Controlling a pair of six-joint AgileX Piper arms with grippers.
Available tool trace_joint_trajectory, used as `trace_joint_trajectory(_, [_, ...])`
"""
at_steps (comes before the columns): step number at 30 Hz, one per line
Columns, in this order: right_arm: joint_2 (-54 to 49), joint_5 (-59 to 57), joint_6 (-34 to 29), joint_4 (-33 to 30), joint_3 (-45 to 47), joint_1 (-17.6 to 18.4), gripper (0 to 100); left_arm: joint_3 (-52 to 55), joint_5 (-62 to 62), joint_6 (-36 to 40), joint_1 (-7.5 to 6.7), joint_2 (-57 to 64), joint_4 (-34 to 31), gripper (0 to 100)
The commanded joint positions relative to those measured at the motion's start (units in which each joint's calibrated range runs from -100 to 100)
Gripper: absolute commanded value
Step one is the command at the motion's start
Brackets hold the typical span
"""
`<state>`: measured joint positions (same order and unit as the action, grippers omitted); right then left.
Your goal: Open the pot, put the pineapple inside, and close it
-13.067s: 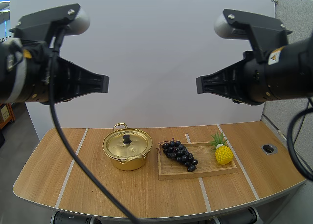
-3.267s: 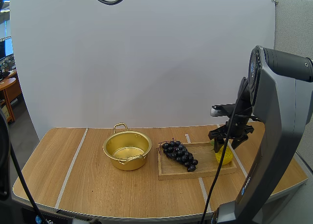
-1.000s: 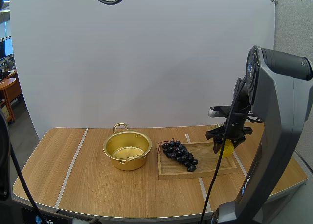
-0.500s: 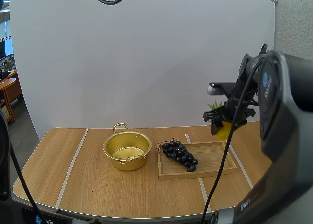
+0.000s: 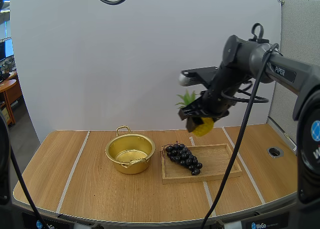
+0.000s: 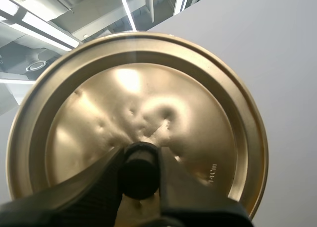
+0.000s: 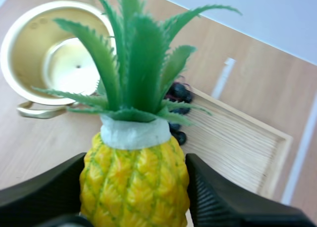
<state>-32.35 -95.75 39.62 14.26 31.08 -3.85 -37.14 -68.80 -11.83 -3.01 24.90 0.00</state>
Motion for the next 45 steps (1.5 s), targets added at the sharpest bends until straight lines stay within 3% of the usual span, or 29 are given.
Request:
trace_joint_trajectory(1, [-0.3,1.9,-0.5,-1.2,0.0,7.4,0,-0.5,2.4,0.5,-0.17,0.3,-0.3,0])
trace_joint_trajectory(7, [4.0,7.5,-1.5,-1.3,-0.1,13.5,0,-0.5,2.4,0.5,-0.17,0.3,-0.3,0])
trace_joint_trajectory(17, [13.2,11.3,-3.8,-2.7,-7.5,20.2,0,-0.5,2.4,0.5,-0.17,0.3,-0.3,0])
trace_joint_trajectory(34, [32.3,15.8,-3.9,-1.8,-18.7,22.9,0,-0.5,2.4,0.5,-0.17,0.3,-0.3,0])
trace_joint_trajectory(45, [39.1,15.9,-4.5,-4.2,-19.2,22.9,0,-0.5,2.4,0.5,-0.17,0.3,-0.3,0])
